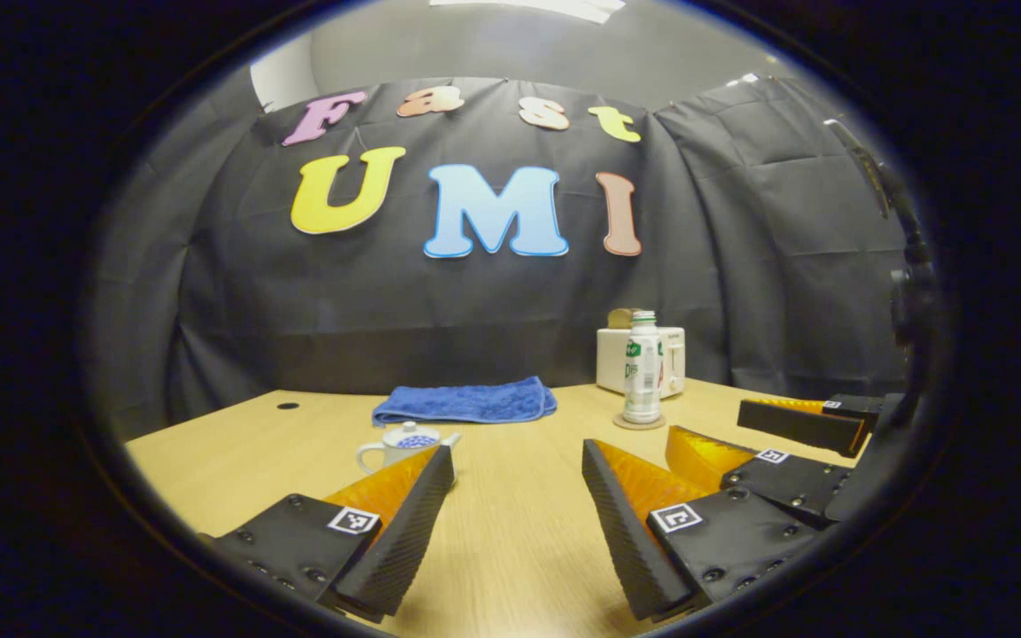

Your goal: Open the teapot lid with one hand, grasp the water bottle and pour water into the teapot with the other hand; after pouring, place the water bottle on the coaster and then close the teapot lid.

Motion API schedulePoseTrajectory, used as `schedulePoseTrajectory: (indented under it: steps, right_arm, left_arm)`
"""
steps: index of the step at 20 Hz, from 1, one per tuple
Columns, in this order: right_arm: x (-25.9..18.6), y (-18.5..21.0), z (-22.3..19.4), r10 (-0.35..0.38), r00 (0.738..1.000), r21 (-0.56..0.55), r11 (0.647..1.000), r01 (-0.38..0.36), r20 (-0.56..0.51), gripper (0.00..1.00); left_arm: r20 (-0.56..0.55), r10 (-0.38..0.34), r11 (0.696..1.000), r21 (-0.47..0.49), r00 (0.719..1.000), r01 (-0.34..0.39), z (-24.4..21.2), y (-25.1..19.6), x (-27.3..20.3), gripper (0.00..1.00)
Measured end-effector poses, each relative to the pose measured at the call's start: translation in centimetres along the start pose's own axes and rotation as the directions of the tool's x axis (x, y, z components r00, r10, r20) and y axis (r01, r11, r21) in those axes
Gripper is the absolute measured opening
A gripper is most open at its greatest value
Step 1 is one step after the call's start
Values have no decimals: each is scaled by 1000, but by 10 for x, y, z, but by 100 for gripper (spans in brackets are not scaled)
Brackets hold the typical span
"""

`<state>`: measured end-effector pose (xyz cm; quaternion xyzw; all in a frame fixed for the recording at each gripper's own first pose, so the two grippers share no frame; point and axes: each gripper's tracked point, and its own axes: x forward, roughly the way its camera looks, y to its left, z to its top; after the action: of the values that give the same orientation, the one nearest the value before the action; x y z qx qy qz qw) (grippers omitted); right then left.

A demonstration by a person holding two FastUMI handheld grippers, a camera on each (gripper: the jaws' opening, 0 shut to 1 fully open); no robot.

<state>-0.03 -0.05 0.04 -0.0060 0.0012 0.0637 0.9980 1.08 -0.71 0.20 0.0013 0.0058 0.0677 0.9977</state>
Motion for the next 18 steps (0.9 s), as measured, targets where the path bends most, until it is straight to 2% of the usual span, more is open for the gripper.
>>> schedulePoseTrajectory:
  steps: [18]
  right_arm:
    - [0, -4, 0, -20, 1000, 1, 1000, 20, 0, 98]
  left_arm:
    - [2, -24, 1000, -1, 1000, 24, 1, -3, 0, 99]
